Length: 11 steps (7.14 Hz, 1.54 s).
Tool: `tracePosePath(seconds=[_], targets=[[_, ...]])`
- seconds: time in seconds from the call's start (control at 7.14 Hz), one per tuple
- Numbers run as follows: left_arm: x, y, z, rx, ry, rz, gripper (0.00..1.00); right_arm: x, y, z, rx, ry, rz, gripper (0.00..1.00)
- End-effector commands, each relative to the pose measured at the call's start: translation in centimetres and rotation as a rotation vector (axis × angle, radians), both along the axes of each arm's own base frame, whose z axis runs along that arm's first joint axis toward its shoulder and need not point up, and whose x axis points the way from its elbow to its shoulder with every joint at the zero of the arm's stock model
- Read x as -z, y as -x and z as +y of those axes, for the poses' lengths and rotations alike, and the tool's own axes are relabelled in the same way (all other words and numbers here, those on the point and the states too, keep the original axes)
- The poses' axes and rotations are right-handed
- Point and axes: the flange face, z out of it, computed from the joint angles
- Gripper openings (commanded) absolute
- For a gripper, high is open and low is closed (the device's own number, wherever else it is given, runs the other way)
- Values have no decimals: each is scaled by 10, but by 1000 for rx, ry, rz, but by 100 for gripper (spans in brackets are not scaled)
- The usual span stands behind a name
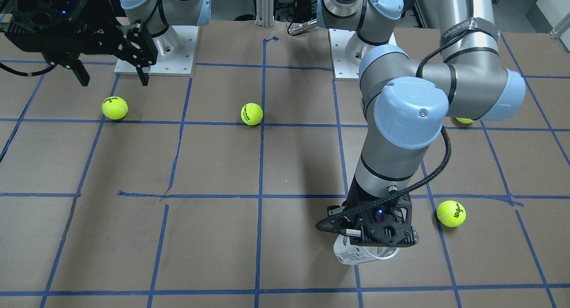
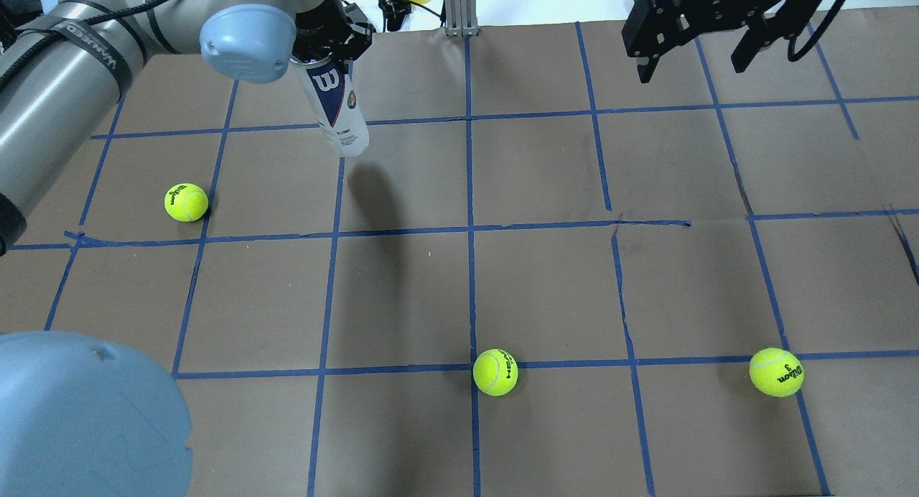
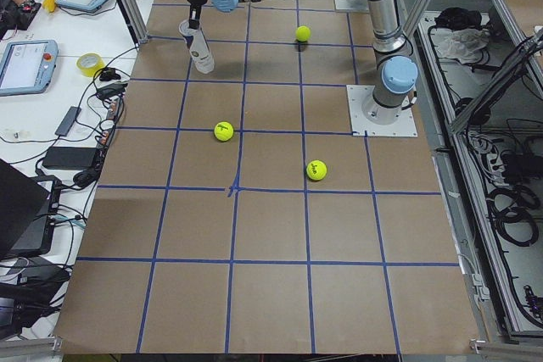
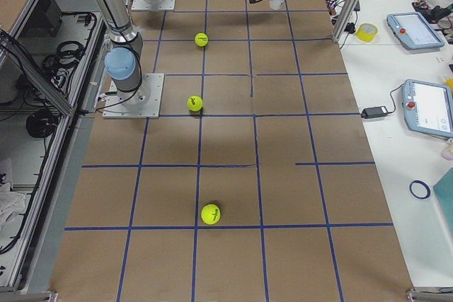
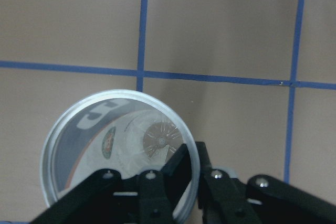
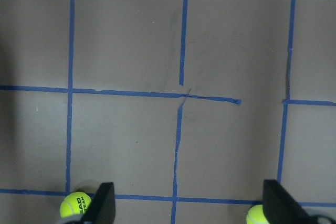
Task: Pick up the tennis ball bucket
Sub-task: 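Lower the upright can onto the table with the left gripper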
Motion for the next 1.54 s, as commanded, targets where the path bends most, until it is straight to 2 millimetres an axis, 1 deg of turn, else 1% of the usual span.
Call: tracePosePath(seconds=[0.0, 0.14, 0.28, 0.42, 0.56, 0.7, 0.84, 0.98, 1.12, 1.26, 1.4], targets=[[25, 43, 27, 79, 64, -8, 0, 3, -2, 0, -54, -2, -16, 100], [48, 48, 35, 88, 65, -7, 0, 2, -1, -1, -73, 9, -5, 100], [45, 51, 45, 97, 68, -6, 0, 4, -4, -1, -77, 6, -19, 100], [38, 63, 53, 117, 71, -5, 0, 12, -3, -1, -76, -3, -24, 100], [45, 70, 55, 128, 55, -8, 0, 9, -1, -2, -75, 22, -13, 100], [41, 72, 59, 133, 53, -7, 1, 11, -3, -2, -77, 21, -17, 100], [39, 72, 59, 133, 43, -9, 74, 9, -2, -4, -80, 39, -12, 100], [39, 72, 61, 135, 10, -14, 100, 8, -2, -5, -80, 53, -9, 100], [27, 71, 63, 135, 7, -8, 100, 9, -3, -5, -80, 50, -9, 100], [6, 69, 65, 132, -23, -15, 100, 8, -1, -7, -79, 57, -19, 100], [-34, 64, 71, 127, -77, -25, 100, 5, 11, -12, -56, 69, -23, 100]])
